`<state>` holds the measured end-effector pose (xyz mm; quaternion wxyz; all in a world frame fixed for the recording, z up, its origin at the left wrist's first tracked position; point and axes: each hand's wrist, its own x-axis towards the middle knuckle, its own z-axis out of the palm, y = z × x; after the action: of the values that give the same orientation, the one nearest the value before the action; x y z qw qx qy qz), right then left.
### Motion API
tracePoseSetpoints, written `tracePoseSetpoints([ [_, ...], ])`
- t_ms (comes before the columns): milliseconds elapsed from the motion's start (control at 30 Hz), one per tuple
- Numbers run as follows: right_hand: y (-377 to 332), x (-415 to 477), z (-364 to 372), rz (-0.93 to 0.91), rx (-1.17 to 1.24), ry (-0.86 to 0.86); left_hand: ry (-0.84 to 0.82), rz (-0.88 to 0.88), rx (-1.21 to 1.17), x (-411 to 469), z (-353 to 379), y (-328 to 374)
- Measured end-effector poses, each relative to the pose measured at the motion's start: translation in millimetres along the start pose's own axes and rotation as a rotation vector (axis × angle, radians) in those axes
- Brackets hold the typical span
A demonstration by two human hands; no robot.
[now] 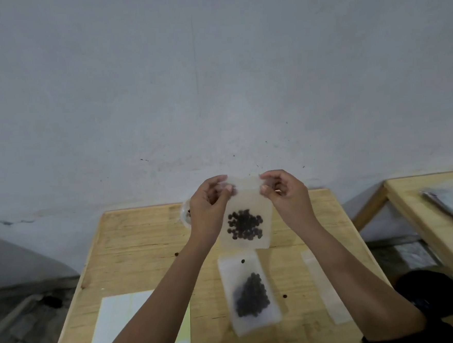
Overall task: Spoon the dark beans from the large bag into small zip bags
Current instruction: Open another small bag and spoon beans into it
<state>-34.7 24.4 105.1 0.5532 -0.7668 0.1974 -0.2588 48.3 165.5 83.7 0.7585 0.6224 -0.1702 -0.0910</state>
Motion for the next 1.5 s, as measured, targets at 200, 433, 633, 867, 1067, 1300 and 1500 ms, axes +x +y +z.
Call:
tracePoseSetpoints([
  [200,-3,-3,-5,0.051,-0.034,-0.039,-0.060,-0.009,0.046,-11,21,3],
  [433,4,-5,-18,0.036,-0.020,-0.051,-0.209,0.010,0.116,-16,32,-1],
  [633,0,-2,-34,0.139,0.169,-0.167,-0.239,-0.036,0.035,-10,31,2],
  [867,16,-11,-31,0.295,0.253,-0.144,-0.237,-0.119,0.002,-29,21,-6],
  [1067,63,-35,-11,0.515,0.193,-0.041,-0.185,-0.283,0.190,-71,-3,-58],
  [1300,127,-76,27,0.561,-0.111,-0.055,-0.027,-0.471,0.314,-103,-27,-113],
  [1500,143,-82,46,0.458,-0.306,-0.224,-0.101,-0.421,0.617,-105,-31,-133],
])
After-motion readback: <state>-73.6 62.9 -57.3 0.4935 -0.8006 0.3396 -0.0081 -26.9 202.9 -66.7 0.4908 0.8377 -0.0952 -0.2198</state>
